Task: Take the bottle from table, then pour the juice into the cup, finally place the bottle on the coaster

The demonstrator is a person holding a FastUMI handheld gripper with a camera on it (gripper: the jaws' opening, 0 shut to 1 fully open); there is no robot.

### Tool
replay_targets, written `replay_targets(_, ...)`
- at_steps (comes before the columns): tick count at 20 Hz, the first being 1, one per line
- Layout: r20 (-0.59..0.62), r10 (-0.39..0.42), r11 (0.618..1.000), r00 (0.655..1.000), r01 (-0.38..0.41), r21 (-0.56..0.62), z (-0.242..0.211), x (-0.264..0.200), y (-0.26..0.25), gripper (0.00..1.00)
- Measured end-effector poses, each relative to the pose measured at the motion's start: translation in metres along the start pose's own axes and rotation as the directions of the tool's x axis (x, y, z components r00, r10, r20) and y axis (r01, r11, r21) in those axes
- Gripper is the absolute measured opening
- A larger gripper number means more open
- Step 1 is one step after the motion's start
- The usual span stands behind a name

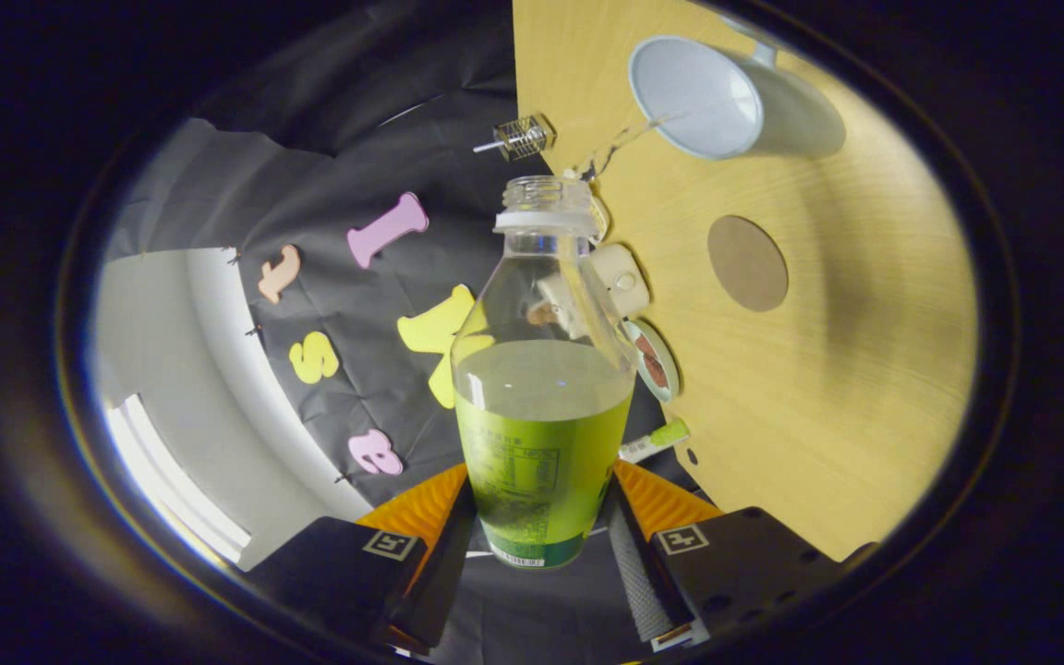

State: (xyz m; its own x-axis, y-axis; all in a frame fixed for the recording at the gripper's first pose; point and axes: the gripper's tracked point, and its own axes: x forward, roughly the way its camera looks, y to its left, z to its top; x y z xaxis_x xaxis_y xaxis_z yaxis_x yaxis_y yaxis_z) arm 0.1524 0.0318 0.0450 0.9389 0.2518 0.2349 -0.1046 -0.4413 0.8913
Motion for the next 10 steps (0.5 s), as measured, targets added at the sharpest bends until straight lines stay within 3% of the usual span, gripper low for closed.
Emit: replay_targets(10,0.011,0.036,0.999,0.999,-0.036,0.025,0.0032,0.0036,0.0112,0.78)
